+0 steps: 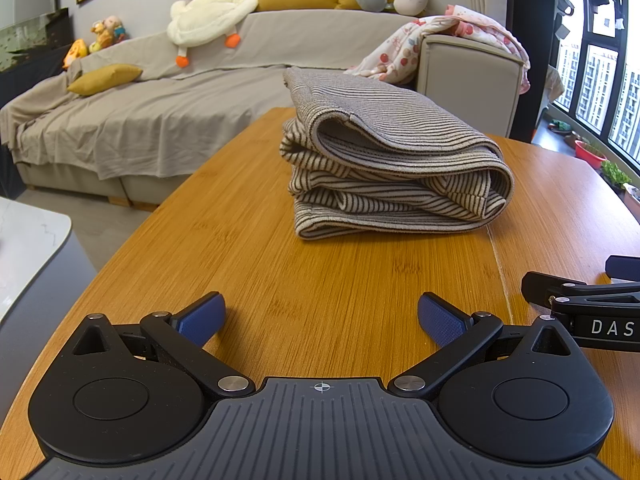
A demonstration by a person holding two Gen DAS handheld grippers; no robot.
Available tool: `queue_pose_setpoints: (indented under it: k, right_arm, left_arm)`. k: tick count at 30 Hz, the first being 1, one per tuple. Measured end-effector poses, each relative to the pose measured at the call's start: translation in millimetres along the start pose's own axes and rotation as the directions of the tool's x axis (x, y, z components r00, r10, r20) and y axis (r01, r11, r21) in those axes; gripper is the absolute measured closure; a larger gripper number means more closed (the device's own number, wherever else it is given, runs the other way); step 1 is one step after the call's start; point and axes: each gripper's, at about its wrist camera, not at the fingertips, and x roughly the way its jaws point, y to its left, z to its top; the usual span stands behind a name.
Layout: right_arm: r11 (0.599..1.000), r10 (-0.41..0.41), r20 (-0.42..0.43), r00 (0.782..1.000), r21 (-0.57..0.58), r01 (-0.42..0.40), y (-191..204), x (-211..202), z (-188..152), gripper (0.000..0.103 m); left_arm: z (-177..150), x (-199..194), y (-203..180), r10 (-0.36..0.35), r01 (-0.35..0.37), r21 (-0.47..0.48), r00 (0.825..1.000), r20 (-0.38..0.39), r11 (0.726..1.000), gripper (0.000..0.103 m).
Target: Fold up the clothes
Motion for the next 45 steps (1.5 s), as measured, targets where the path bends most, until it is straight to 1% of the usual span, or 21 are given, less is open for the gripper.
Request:
queue_pose_setpoints:
  k: [10, 14, 16, 18, 22, 27, 45]
  right_arm:
    - [1.0, 0.0, 0.0, 1.0, 0.001, 0.0, -0.1, 0.8, 0.5, 0.0]
    - [1.0, -0.001, 0.0, 1.0, 0.002, 0.001, 0.5, 0.5, 0.7, 0.0]
    - [1.0, -0.002, 0.001, 1.0, 0.003, 0.002, 1.5, 0.1, 0.0, 0.0]
    - [1.0, 0.006, 0.001, 1.0, -0.005, -0.006, 2.2, 0.5, -0.1, 0.0]
    - [0.999, 0.042, 0.0, 0.999, -0.035, -0.042, 2.9, 1.3, 0.9, 0.0]
    - [0.997, 0.06, -0.001, 0.998, -0.049, -0.06, 4.5, 0.4, 0.7, 0.0]
    - [0.997, 0.06, -0.001, 0.998, -0.048, -0.06, 5.0, -1.0, 0.6, 0.0]
  left_arm:
    - [0.7, 1.4, -1.7, 0.001, -0.001, 0.002, 1.0, 0.0, 1.0, 0.0]
    - [4.9, 6.5, -1.8, -0.016, 0.016, 0.011, 1.0, 0.001, 1.0, 0.0]
    - [5.6, 8.1, 1.2, -0.007, 0.007, -0.008, 1.0, 0.001, 1.0, 0.0]
    - [6.5, 7.3, 6.1, -0.022, 0.022, -0.035, 1.0, 0.007, 0.999, 0.0]
    - [6.4, 4.8, 5.9, 0.016, -0.016, -0.009, 0.999, -0.03, 1.0, 0.0]
    - [4.5, 3.6, 7.1, -0.013, 0.013, 0.002, 1.0, -0.026, 1.0, 0.0]
    - [3.0, 3.8, 4.0, -0.006, 0.006, 0.0, 1.0, -0.016, 1.0, 0.0]
